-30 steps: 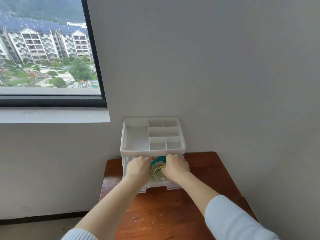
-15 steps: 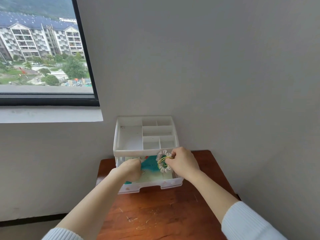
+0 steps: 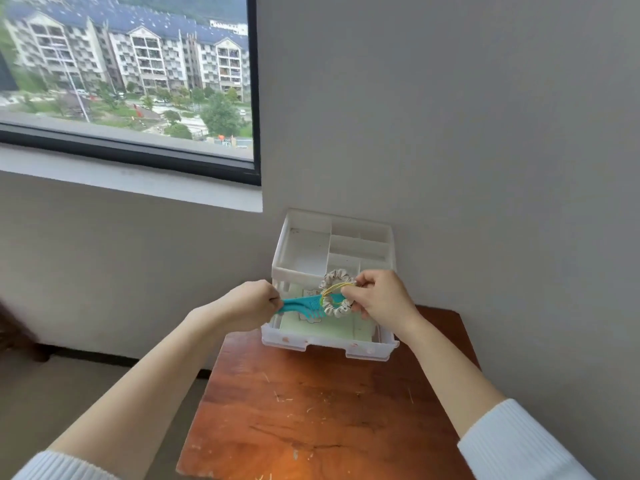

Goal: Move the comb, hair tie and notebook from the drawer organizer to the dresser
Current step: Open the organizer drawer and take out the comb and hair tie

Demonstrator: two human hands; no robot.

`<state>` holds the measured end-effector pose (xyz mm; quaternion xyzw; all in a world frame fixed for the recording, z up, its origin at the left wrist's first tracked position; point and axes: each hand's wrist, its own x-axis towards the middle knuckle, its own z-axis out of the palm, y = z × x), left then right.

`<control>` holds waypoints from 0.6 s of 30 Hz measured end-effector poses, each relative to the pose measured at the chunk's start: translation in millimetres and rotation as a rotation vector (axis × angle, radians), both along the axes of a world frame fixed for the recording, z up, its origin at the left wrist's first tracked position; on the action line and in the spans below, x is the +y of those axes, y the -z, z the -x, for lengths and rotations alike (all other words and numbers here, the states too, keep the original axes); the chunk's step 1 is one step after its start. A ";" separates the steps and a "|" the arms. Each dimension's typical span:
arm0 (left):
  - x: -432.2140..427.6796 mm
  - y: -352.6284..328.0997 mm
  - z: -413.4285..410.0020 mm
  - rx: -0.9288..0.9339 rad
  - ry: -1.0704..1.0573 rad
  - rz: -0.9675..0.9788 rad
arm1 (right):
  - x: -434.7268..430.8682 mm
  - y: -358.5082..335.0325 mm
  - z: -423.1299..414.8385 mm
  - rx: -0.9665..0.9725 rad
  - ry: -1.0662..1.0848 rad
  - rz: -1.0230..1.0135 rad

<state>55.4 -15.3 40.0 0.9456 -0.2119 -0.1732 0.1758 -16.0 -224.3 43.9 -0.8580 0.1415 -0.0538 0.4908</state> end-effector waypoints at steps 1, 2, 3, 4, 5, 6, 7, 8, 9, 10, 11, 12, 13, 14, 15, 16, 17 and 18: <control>7.7 -0.5 9.9 0.020 -0.035 0.031 | 2.9 -0.6 1.0 -0.013 -0.023 -0.029; 19.1 0.4 25.4 0.047 -0.080 0.067 | 9.1 -0.2 3.5 -0.017 -0.069 -0.052; 30.4 2.9 43.7 0.065 -0.138 0.108 | 16.6 0.4 7.2 -0.021 -0.118 -0.072; 42.1 6.3 62.3 0.067 -0.206 0.145 | 25.4 1.8 10.9 -0.034 -0.163 -0.096; 54.3 10.9 80.8 0.056 -0.285 0.187 | 36.4 2.4 14.5 -0.056 -0.204 -0.124; 66.1 16.3 97.7 0.037 -0.370 0.236 | 48.2 1.8 17.7 -0.082 -0.243 -0.150; 76.7 21.1 113.3 0.013 -0.467 0.294 | 60.2 0.1 19.5 -0.107 -0.279 -0.175; 86.4 25.9 128.4 -0.021 -0.567 0.356 | 72.3 -3.5 21.2 -0.130 -0.324 -0.199; 95.0 30.7 144.0 -0.051 -0.665 0.411 | 84.9 -7.3 23.4 -0.149 -0.376 -0.220; 102.8 36.8 161.9 -0.074 -0.752 0.461 | 98.3 -8.8 27.4 -0.159 -0.435 -0.231; 109.7 44.9 183.2 -0.089 -0.837 0.501 | 112.6 -6.6 34.2 -0.155 -0.500 -0.227; 116.5 55.2 207.9 -0.094 -0.923 0.530 | 128.5 -0.7 45.0 -0.134 -0.568 -0.210; 123.5 66.6 235.5 -0.086 -1.014 0.549 | 145.1 9.4 59.1 -0.098 -0.632 -0.195; 132.2 78.1 264.0 -0.075 -1.099 0.559 | 162.2 20.4 76.3 -0.059 -0.685 -0.193; 141.8 86.8 293.2 -0.064 -1.181 0.559 | 180.2 30.5 94.7 -0.022 -0.732 -0.199; 152.5 92.6 322.0 -0.057 -1.260 0.556 | 199.7 38.8 113.5 0.007 -0.788 -0.201; 164.0 95.6 351.0 -0.051 -1.338 0.545 | 220.8 45.0 132.5 0.027 -0.856 -0.189; 175.8 97.7 379.7 -0.052 -1.412 0.527 | 242.6 48.5 152.2 0.039 -0.932 -0.170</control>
